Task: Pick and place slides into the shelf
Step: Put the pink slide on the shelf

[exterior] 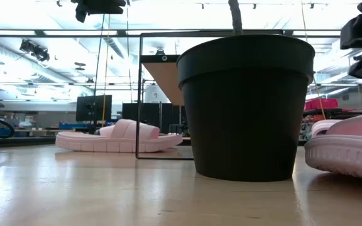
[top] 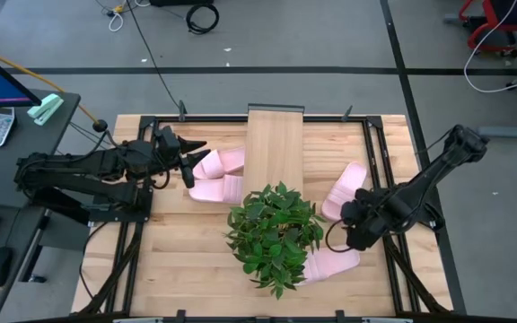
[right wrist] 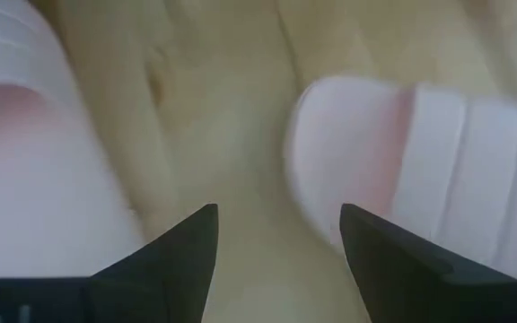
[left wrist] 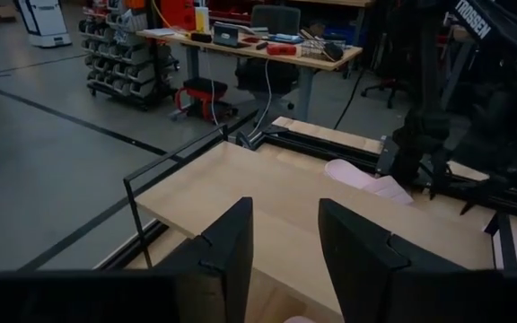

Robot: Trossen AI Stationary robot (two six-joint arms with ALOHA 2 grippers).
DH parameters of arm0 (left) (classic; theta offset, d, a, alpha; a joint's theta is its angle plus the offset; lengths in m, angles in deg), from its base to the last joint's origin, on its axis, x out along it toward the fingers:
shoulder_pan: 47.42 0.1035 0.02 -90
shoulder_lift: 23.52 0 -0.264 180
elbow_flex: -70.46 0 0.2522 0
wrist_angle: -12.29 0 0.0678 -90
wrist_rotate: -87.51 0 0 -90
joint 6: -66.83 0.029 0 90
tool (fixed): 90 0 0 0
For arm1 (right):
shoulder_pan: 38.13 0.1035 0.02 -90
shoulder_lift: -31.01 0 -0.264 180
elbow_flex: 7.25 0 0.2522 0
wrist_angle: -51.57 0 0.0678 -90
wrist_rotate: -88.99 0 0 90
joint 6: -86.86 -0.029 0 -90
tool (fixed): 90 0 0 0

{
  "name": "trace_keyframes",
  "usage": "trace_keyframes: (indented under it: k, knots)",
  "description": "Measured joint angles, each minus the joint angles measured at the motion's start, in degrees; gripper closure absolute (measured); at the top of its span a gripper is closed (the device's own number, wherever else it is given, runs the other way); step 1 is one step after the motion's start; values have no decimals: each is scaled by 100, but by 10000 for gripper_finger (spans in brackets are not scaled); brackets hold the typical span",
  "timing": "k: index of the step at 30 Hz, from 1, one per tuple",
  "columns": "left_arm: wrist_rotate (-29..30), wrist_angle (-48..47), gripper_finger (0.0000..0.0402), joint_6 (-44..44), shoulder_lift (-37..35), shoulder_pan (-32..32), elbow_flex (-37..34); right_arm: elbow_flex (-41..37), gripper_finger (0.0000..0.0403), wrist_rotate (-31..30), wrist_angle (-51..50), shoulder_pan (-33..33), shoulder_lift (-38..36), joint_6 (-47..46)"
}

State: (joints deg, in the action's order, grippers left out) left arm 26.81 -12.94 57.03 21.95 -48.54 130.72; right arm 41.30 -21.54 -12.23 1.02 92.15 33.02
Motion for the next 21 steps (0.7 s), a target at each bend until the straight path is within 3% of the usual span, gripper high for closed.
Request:
trace_keyframes:
  k: [13, 21]
  knots:
    - [-1, 3, 266, -2, 0, 0, 0, 0, 161, -210, 68, 0, 409, 282]
    - [-1, 3, 260, 0, 0, 0, 1, 0, 169, -454, -764, -30, 449, -742]
